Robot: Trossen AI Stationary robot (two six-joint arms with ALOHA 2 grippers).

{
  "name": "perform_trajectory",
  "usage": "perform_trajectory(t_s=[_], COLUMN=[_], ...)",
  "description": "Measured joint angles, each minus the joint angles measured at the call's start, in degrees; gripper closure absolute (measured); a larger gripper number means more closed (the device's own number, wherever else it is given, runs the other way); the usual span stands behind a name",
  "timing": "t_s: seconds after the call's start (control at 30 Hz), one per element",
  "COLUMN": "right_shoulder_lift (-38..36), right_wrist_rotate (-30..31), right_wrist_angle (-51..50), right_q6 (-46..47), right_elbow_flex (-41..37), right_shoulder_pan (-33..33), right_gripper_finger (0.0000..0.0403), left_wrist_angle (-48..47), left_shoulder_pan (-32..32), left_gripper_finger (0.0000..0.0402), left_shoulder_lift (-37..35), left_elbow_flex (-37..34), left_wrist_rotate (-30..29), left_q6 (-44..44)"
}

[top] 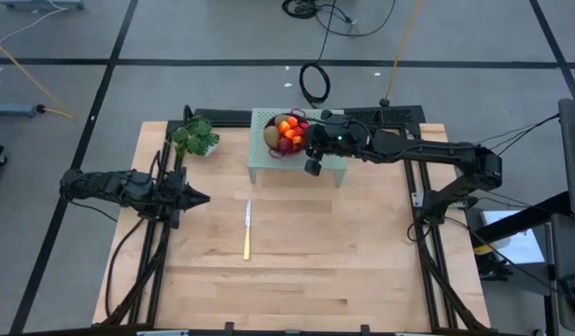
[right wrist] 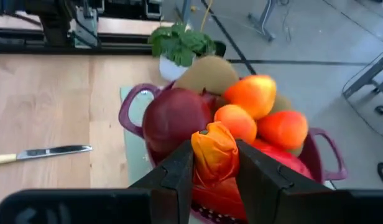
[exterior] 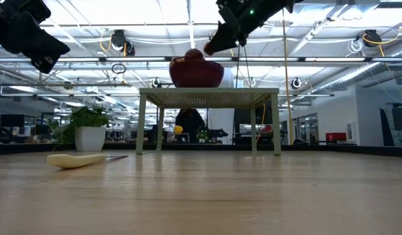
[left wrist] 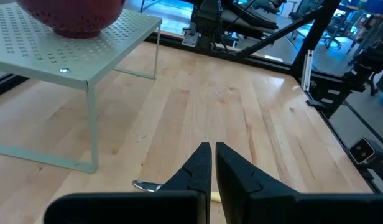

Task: Pick & Place Fruit
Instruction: Put the pear into the strainer bowl, then put the yellow table knife on the shelf

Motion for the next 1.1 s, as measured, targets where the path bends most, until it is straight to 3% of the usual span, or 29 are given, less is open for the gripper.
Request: perform_trajectory(t_s=[0.5,0.83,1.1], right_shoulder_lift=[0.86,0.92,0.92], right_wrist_rotate=[0.09,0.11,0.15], right_wrist_angle=[-0.11,-0.26,-0.18], right_q6=[-1.83,-2.86,-3.21], right_elbow_flex=[-0.07,-0.07,-0.07], right_shoulder_pan=[0.0,-0.02,-0.02], right_gripper_finger=[0.0306,0.0256,0.0241], left_wrist_angle=[-0.04,-0.04,-0.04], left_shoulder_pan=[0.0,0.0,0.0], left_gripper_finger=[0.038,0.038,0.038], left_shoulder_lift=[0.0,0.0,0.0], left_elbow_flex=[0.0,0.0,0.0], left_wrist_rotate=[0.03,0.03,0.04], left_q6=[0.12,0.17,0.19])
